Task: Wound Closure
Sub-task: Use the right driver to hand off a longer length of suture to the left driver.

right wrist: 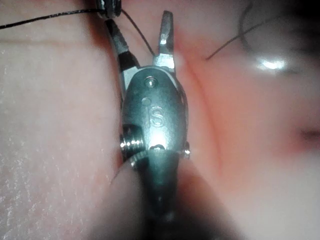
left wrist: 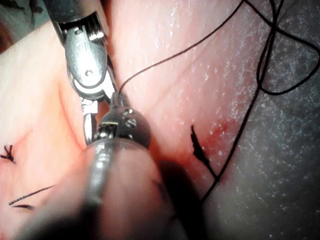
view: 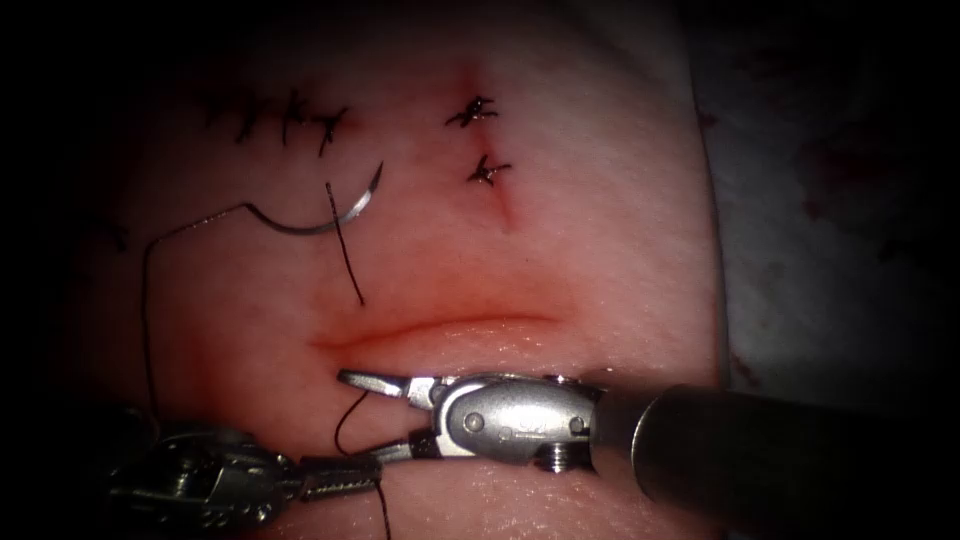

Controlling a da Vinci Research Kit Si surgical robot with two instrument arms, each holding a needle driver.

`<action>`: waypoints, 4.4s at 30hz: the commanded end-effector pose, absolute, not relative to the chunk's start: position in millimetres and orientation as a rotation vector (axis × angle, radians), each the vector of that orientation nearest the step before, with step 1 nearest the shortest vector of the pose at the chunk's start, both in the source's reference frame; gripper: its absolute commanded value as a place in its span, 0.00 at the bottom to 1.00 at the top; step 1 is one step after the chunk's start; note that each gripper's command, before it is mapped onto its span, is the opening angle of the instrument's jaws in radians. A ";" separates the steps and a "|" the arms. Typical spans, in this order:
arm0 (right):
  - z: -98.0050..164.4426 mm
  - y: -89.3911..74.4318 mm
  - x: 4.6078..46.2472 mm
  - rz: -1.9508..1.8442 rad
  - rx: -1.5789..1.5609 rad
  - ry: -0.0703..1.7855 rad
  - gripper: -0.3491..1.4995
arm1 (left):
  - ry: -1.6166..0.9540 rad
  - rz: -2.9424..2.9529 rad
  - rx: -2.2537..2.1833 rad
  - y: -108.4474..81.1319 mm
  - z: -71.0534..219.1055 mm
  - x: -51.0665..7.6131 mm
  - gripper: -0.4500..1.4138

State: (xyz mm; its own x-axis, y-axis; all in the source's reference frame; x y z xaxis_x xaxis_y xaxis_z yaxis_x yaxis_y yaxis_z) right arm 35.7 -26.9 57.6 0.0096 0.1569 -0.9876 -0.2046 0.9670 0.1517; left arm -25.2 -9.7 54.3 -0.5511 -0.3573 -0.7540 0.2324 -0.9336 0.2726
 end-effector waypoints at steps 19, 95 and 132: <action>58.5 -26.2 36.4 0.265 0.065 1.382 0.00 | -0.344 -2.515 1.323 -9.7 54.7 -26.8 0.78; 53.9 -20.5 35.7 0.409 -0.206 1.396 0.95 | -0.411 -2.361 1.253 -8.0 51.1 -26.2 0.00; 53.5 -20.8 36.1 0.338 -0.105 1.309 0.00 | -0.403 -2.430 1.331 -7.5 50.9 -26.3 0.71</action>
State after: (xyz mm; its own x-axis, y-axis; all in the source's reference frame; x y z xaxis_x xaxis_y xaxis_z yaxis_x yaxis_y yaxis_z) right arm 35.2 -21.1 53.0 0.2201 0.1909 -0.9566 -0.3048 0.9450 0.1185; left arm -25.9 -7.7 50.3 -0.5053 -0.4220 -0.7527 0.1532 -0.9023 0.4030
